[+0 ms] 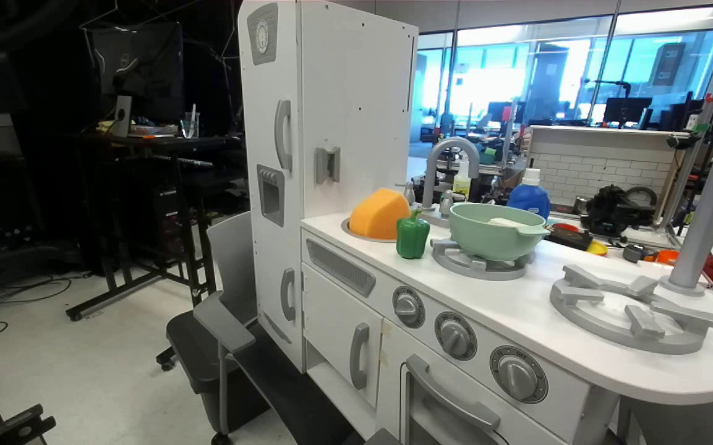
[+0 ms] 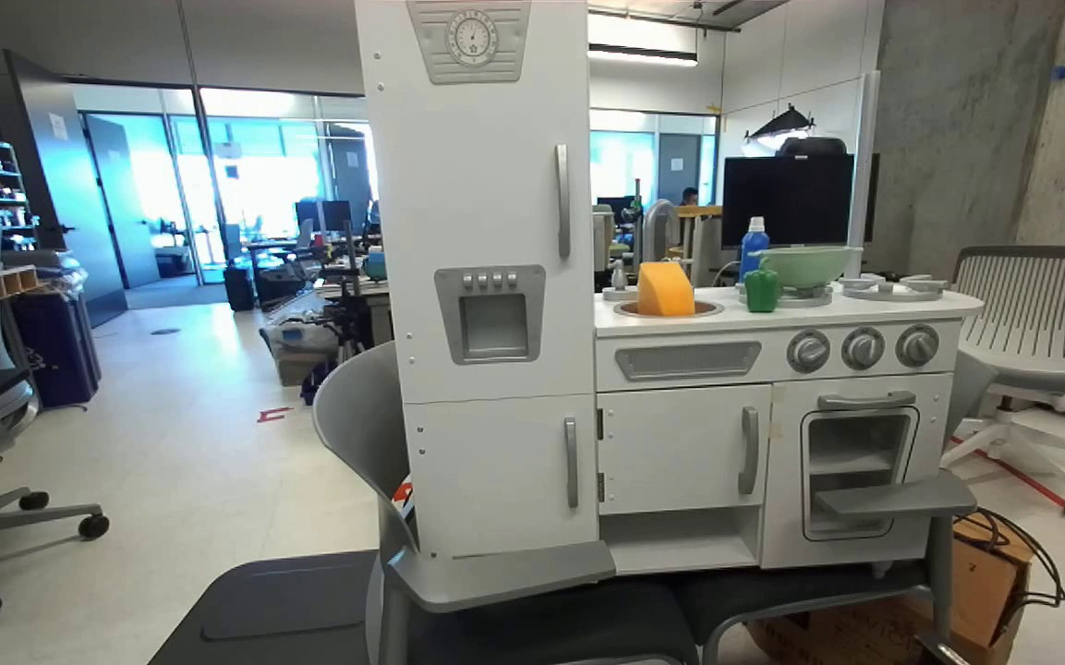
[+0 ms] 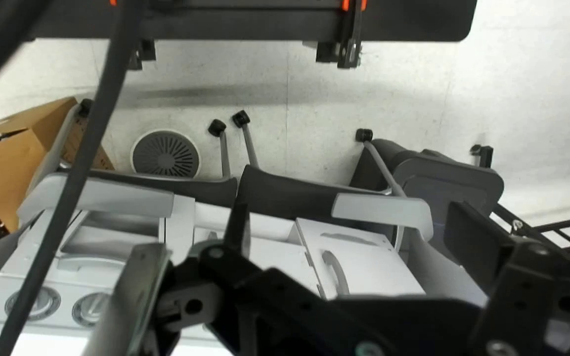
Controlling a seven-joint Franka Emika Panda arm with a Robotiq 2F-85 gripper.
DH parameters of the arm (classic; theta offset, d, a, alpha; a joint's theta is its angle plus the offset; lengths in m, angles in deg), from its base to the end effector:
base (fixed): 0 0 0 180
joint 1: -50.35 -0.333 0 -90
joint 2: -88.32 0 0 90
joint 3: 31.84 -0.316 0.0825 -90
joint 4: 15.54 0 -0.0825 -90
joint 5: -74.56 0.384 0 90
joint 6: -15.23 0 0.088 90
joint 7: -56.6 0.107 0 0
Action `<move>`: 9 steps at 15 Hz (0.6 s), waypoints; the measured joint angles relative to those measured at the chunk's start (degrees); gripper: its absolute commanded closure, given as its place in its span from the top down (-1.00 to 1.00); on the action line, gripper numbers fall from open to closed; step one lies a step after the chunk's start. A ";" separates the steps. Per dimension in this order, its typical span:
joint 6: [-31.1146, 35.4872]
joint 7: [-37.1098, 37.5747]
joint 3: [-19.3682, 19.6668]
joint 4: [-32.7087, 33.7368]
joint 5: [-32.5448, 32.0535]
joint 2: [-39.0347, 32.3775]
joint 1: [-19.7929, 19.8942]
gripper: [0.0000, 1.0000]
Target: Open the cupboard and put the yellow and green object inside.
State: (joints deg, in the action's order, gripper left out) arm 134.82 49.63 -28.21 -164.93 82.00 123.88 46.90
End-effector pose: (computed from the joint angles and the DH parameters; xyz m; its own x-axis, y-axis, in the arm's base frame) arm 0.3665 0.0049 0.4609 0.9919 0.0614 0.1113 0.0770 -0.9868 -0.1424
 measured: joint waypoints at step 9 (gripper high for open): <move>7.06 9.80 -8.02 28.59 -6.64 -30.23 -0.09 1.00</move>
State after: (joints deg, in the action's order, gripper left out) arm 141.88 59.43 -36.23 -136.34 75.36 93.65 46.81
